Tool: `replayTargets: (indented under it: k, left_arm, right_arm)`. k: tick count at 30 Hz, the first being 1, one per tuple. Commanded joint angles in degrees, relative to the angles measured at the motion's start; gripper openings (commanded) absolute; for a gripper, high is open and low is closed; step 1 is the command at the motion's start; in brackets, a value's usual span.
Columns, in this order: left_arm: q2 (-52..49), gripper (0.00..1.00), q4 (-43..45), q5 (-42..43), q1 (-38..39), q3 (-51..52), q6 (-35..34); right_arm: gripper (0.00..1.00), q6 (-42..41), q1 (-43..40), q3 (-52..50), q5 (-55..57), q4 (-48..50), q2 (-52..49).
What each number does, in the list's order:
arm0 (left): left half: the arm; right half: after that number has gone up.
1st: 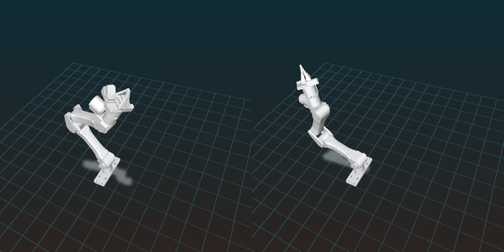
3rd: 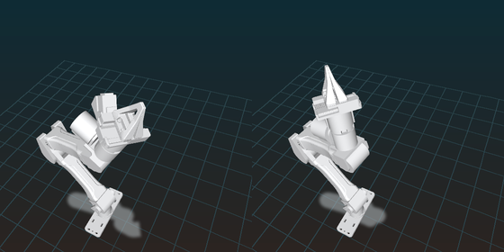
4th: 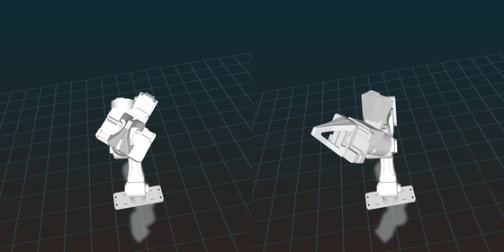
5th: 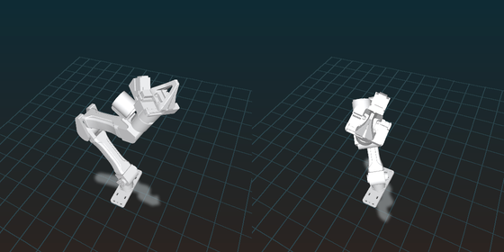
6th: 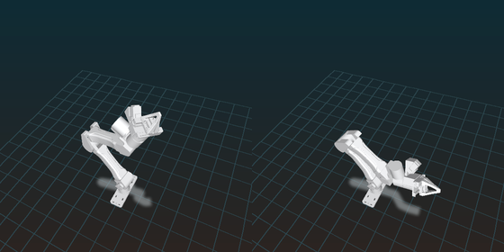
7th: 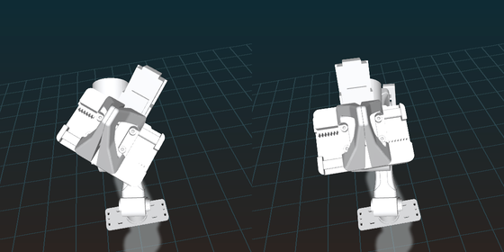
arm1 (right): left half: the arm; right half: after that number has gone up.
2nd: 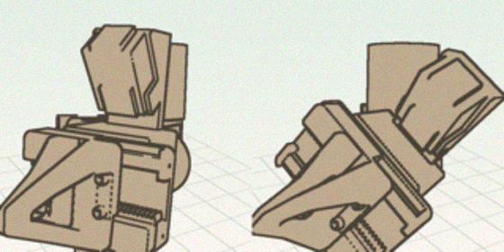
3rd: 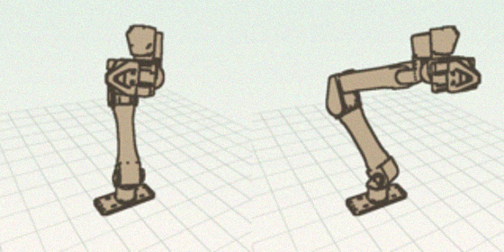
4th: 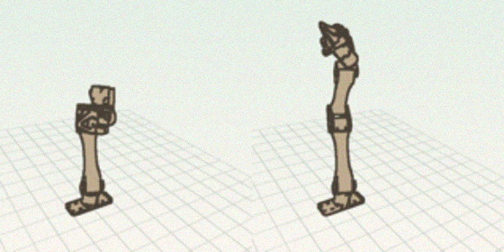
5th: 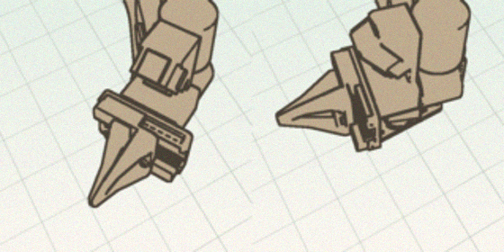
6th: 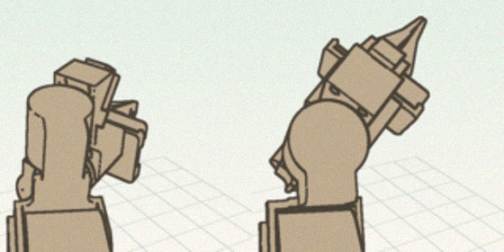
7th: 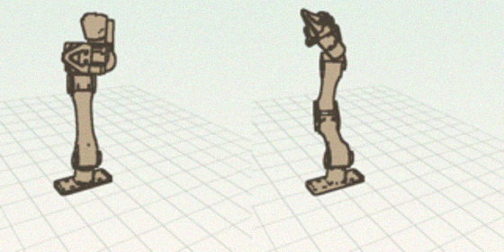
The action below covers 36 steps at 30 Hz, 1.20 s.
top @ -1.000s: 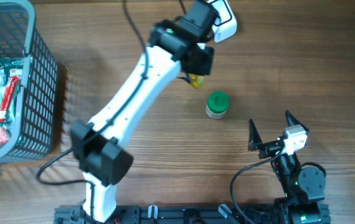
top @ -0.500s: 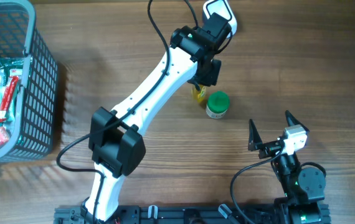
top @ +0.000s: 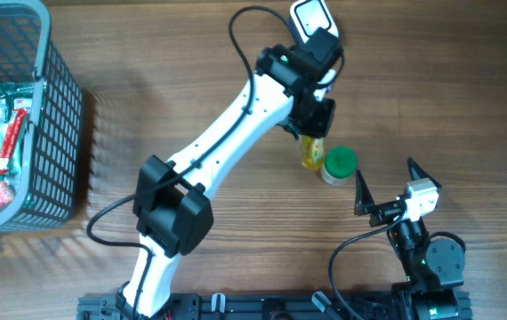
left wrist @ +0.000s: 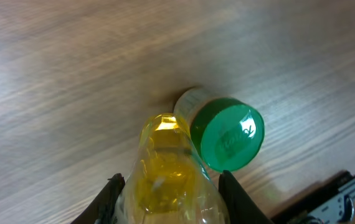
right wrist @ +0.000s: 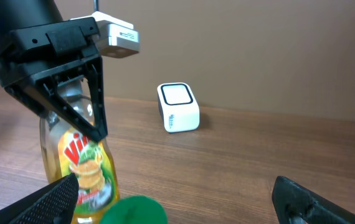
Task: Scan the item barcode
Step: 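Carry the Vim bottle with the left gripper and place it beside the jar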
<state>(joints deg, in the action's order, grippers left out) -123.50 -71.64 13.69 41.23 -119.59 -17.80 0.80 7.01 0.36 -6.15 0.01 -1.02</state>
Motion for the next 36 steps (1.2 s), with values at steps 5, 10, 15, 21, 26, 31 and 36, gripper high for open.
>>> replayTargets:
  k: [5, 10, 15, 21, 26, 31, 36]
  left_arm:
    - [-0.2, 0.16, 3.3, -0.6, 3.8, -0.7, -0.9]
    - [-0.2, 0.16, 3.8, -11.9, 3.8, -0.7, -0.9]
    - [-0.7, 0.16, 6.1, -13.2, 4.3, -0.3, -0.7]
    - [-3.4, 0.17, 6.9, -13.8, 5.3, -0.3, -1.0]
    - [-4.5, 0.23, 8.0, -14.3, 5.6, -0.2, -1.1]
    - [-6.3, 0.33, 8.0, -14.4, 6.3, -0.2, -1.1]
    - [-6.6, 1.0, 8.3, -14.4, 6.6, -0.3, -1.1]
  right_arm:
    - [1.0, 0.7, -0.1, -0.1, 0.2, 0.3, -0.1]
    - [1.0, 0.7, -0.1, -0.1, 0.2, 0.3, -0.1]
    - [1.0, 0.7, -0.1, -0.1, 0.2, 0.3, -0.1]
    - [1.0, 0.7, -0.1, -0.1, 0.2, 0.3, -0.1]
    - [1.0, 0.7, -0.1, -0.1, 0.2, 0.3, -0.1]
    - [1.0, 0.7, -0.1, -0.1, 0.2, 0.3, -0.1]
    - [1.0, 0.7, -0.1, -0.1, 0.2, 0.3, -0.1]
